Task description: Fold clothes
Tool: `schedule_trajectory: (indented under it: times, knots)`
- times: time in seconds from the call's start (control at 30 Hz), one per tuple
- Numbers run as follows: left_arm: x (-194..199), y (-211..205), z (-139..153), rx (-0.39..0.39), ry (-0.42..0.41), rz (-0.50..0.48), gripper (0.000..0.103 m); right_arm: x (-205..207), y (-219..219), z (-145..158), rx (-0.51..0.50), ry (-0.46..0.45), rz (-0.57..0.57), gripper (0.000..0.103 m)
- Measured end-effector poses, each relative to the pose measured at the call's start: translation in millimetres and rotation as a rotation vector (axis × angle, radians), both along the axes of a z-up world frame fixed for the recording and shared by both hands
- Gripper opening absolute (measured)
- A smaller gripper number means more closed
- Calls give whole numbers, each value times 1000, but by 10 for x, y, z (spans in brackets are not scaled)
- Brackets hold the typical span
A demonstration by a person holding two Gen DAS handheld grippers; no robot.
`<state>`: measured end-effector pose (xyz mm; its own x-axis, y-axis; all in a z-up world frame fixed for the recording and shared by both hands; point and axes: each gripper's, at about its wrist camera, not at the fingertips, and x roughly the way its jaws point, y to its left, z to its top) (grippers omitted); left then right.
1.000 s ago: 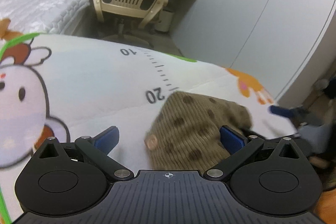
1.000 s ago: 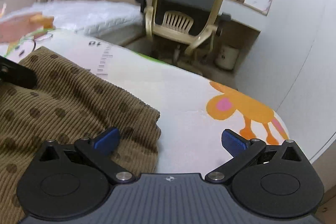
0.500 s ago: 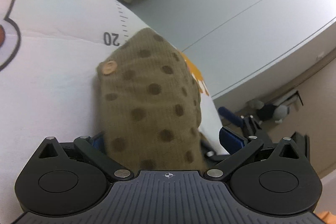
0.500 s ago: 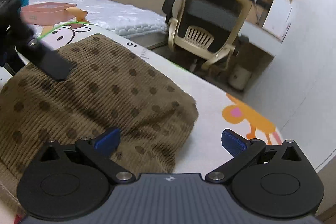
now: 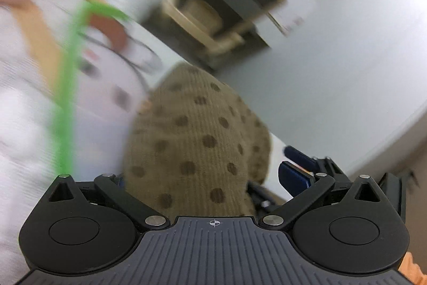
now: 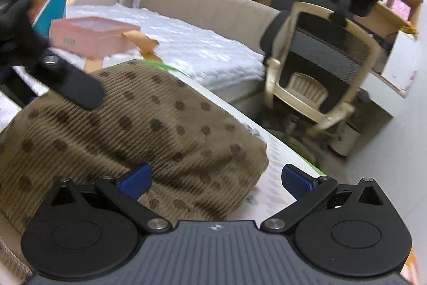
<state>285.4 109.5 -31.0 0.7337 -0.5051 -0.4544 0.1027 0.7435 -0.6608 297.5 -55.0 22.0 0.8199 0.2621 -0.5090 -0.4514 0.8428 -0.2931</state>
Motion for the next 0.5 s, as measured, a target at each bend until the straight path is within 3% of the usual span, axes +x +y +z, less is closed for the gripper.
schedule_trajectory:
  times: [0.17, 0.27, 0.37, 0.5]
  knots:
    - [-219, 381, 410, 113, -127, 73, 103, 51, -189, 17, 14, 75, -65, 103]
    - [-64, 308, 551, 143, -173, 50, 103, -76, -329, 84, -45, -29, -151, 103]
    - [315, 179, 482, 179, -110, 36, 103, -245, -366, 308, 22, -72, -95, 103]
    - [828, 19, 170, 336, 11, 89, 103, -459, -285, 518, 208, 52, 85, 103]
